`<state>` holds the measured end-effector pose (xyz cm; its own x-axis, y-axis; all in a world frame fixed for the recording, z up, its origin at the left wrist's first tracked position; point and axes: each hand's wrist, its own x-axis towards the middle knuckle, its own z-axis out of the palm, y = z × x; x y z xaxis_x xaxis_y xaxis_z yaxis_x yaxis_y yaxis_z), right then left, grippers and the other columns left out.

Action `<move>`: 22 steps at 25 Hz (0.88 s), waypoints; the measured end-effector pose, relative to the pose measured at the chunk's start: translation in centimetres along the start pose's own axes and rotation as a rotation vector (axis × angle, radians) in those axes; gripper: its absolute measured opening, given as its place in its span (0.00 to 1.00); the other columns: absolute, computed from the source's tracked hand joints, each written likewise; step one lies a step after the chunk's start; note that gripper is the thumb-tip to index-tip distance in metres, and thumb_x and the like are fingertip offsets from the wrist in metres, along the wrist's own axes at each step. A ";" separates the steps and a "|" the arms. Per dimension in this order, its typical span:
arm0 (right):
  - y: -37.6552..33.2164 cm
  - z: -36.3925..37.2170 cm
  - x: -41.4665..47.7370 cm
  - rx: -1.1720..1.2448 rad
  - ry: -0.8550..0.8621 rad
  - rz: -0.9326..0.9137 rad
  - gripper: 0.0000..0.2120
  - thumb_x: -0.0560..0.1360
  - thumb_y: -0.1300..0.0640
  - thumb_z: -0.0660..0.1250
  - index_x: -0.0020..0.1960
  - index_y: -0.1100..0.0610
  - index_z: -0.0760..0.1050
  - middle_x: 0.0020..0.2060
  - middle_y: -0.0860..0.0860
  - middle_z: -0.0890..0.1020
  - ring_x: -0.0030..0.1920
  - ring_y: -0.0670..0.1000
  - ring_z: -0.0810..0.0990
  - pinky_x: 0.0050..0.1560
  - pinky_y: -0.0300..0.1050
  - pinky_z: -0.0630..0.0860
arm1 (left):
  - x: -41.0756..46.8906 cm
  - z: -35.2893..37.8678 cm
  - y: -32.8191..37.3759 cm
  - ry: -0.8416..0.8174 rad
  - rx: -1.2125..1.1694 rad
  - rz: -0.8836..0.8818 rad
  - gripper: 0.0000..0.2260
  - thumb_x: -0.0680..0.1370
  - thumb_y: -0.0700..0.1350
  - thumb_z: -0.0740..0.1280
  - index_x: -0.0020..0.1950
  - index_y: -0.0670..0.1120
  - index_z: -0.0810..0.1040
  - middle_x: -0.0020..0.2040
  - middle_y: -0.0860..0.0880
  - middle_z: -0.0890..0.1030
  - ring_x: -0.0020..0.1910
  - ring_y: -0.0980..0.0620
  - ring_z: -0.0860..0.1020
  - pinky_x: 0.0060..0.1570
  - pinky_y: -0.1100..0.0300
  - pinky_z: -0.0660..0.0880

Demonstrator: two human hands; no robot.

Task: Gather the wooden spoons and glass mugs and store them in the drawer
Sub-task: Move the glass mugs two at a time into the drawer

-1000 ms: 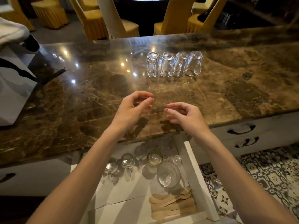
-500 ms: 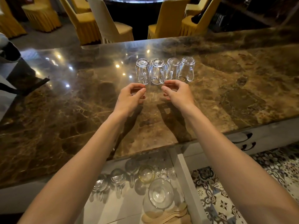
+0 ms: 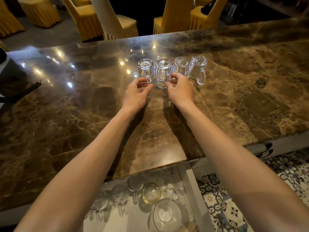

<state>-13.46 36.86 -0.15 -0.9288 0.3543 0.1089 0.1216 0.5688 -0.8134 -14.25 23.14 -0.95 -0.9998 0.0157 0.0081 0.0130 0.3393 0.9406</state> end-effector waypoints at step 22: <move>-1.0 -0.1 -2.1 -0.126 -0.008 -0.079 0.07 0.77 0.58 0.64 0.52 0.58 0.79 0.47 0.54 0.84 0.50 0.54 0.81 0.52 0.51 0.77 | -1.7 -0.8 -0.3 0.188 0.159 0.181 0.11 0.75 0.45 0.69 0.56 0.43 0.79 0.52 0.48 0.82 0.48 0.56 0.79 0.44 0.74 0.73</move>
<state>-11.61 35.60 0.46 -0.9398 0.2995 0.1646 0.0910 0.6836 -0.7242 -12.55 22.30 -0.95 -0.9656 -0.0802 0.2472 0.1779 0.4897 0.8536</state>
